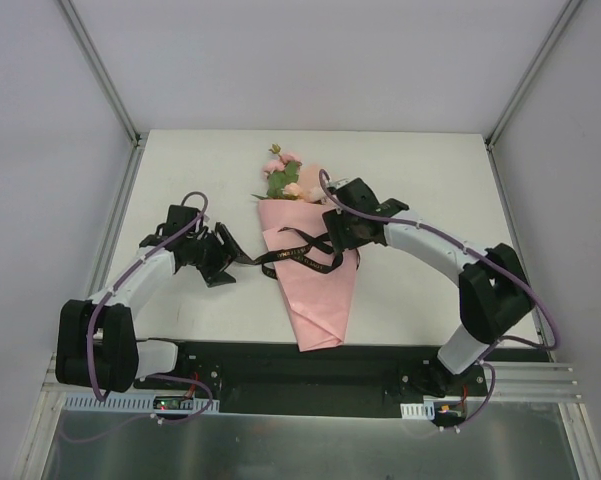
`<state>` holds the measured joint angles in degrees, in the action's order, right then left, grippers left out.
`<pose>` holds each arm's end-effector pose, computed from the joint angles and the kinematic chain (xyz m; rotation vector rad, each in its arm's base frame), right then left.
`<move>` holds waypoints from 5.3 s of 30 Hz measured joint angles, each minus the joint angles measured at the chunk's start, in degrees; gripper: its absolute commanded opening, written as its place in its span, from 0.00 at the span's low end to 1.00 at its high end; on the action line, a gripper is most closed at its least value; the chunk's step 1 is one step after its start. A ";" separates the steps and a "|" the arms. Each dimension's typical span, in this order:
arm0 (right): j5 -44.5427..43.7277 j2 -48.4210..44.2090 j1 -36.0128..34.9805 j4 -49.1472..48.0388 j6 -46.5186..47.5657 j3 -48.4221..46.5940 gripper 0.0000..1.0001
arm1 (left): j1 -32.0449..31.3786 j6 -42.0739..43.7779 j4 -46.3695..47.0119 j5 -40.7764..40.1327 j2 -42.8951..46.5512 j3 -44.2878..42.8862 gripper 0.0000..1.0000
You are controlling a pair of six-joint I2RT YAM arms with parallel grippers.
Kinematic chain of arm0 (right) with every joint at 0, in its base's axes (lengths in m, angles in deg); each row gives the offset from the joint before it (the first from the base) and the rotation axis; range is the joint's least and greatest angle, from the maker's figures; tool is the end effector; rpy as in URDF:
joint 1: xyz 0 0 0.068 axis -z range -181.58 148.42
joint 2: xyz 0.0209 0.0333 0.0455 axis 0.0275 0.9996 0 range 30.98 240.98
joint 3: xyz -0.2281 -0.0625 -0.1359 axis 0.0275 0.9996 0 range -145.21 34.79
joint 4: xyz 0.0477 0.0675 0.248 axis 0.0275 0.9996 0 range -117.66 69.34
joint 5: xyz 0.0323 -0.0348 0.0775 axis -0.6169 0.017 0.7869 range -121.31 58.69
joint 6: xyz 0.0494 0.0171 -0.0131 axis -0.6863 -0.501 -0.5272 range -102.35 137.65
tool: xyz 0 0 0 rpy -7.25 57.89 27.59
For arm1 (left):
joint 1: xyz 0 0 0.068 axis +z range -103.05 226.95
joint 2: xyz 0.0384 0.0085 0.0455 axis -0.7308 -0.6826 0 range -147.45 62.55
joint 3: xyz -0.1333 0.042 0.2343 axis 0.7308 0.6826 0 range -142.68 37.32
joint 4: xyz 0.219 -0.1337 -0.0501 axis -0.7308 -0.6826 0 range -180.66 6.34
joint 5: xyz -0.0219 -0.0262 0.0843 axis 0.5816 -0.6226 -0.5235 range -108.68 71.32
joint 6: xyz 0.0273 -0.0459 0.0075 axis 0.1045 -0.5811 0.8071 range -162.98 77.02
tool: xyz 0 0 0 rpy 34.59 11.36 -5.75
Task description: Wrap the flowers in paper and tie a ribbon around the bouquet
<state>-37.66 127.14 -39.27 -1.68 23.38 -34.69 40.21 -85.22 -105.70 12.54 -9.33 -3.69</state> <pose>0.2876 0.2172 0.2326 -0.8758 2.3251 0.0987 0.2382 -0.0467 0.2070 -0.5584 2.5409 -1.0187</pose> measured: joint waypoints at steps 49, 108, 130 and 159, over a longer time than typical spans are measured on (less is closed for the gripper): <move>-2.97 0.76 -4.57 0.98 -19.96 2.93 0.00 | 0.11 -21.90 11.63 -11.10 -8.98 1.01 0.00; -31.85 -6.54 12.68 -4.90 -5.86 15.04 0.00 | 7.04 12.59 -23.17 -46.93 -17.49 -18.40 0.00; 1.55 -6.51 43.21 -15.76 -30.86 21.62 0.00 | 24.74 11.28 -23.71 -46.49 -13.18 -13.57 0.00; 2.82 -1.14 40.61 7.61 -20.41 5.49 1.00 | 15.26 10.82 -20.22 -17.77 3.23 -11.45 0.87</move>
<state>-34.84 126.00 1.34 5.92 2.97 -29.20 55.46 -74.40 -125.92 -5.22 -6.09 -15.14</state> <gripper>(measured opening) 0.982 0.869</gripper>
